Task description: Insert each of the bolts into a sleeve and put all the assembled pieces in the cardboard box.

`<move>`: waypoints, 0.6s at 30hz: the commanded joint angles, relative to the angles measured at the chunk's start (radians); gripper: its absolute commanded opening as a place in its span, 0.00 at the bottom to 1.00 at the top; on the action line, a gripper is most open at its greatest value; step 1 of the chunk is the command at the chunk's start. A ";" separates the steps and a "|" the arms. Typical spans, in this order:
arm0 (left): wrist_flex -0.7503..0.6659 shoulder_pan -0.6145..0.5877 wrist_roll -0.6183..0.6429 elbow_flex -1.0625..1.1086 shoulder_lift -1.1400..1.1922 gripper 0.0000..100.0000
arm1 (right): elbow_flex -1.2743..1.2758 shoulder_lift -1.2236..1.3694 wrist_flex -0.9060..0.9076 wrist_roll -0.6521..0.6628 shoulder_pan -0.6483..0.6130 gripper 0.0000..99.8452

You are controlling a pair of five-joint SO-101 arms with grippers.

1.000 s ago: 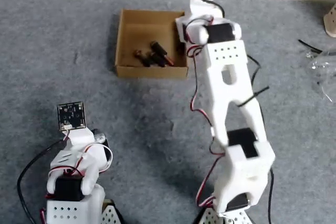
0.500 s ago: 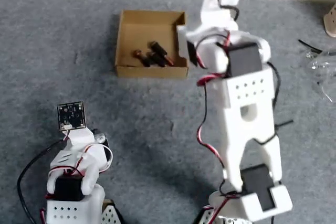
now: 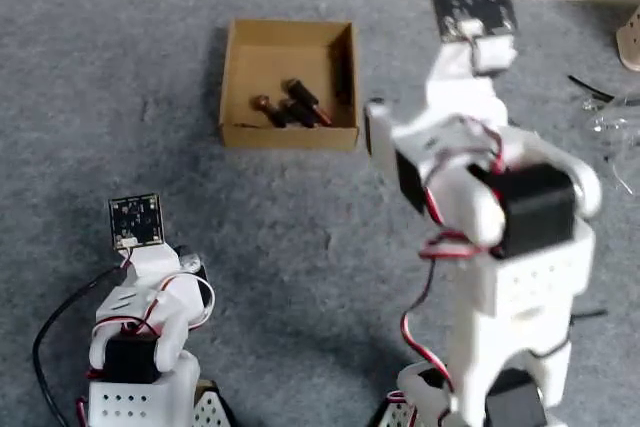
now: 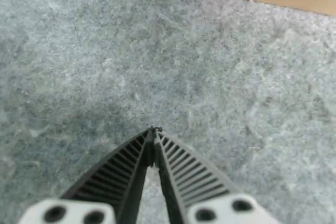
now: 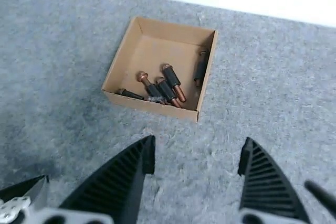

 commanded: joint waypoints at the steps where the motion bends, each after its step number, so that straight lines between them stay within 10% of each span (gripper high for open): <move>1: -0.012 -0.007 -0.014 -0.013 0.004 0.01 | -0.038 -0.088 0.035 -0.009 -0.007 0.24; 18: -0.015 -0.007 -0.014 -0.007 0.004 0.01 | 0.967 -0.842 -0.321 -0.002 -0.007 0.24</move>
